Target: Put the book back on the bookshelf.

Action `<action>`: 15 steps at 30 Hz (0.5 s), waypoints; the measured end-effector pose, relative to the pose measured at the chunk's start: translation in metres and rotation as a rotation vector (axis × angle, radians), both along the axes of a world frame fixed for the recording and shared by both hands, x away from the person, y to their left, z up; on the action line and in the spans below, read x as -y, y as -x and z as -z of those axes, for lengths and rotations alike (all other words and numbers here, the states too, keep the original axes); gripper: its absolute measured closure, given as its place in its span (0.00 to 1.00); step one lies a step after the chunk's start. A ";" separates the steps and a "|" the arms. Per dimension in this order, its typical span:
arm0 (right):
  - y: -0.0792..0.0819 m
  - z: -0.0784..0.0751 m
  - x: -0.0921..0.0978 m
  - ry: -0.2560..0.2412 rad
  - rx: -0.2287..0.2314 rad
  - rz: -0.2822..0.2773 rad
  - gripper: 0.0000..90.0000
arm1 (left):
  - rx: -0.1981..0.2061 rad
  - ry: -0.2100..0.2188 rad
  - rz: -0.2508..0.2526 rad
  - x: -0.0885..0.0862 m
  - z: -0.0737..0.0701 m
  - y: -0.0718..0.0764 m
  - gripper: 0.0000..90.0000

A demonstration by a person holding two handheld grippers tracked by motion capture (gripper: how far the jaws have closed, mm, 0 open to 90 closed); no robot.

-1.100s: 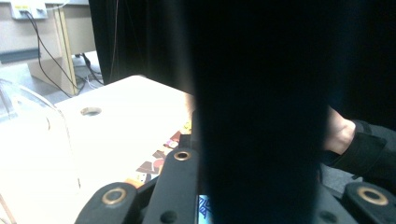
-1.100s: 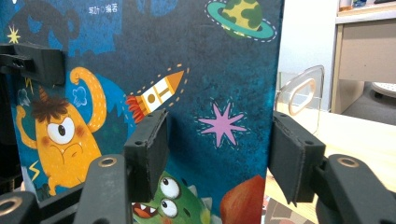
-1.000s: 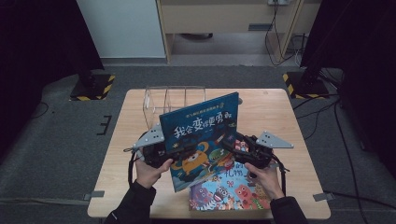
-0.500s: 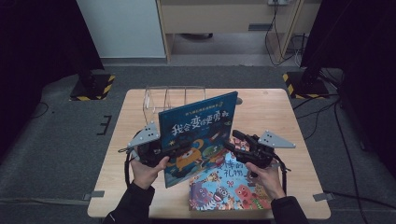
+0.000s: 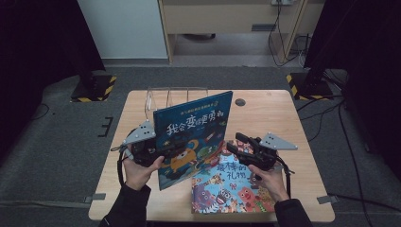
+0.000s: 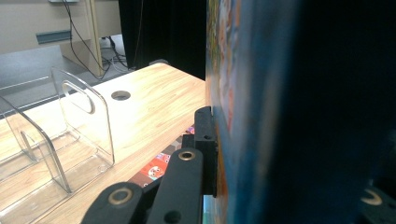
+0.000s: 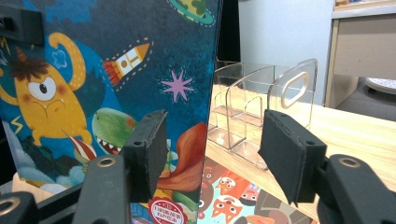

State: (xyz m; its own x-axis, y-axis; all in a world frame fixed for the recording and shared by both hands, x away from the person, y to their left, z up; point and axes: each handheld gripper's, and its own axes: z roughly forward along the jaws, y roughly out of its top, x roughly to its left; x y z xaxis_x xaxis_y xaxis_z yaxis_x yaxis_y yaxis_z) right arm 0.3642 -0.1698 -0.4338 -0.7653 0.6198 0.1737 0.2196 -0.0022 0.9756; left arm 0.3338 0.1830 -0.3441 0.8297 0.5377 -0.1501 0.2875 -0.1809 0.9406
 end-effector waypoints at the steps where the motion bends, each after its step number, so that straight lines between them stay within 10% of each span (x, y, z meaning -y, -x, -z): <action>1: 0.000 0.000 0.000 0.001 -0.001 0.000 0.46 | -0.002 0.001 -0.002 0.000 0.000 0.000 0.92; 15: 0.000 0.000 0.002 0.003 0.001 0.003 0.46 | 0.001 0.029 -0.036 -0.015 -0.011 0.003 0.92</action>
State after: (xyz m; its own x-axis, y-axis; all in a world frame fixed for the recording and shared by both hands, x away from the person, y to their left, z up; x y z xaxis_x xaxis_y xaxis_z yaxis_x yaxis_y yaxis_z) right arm 0.3645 -0.1718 -0.4337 -0.7638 0.6224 0.1709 0.2187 0.0004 0.9758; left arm 0.3306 0.1981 -0.3335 0.8099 0.5627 -0.1655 0.2927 -0.1432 0.9454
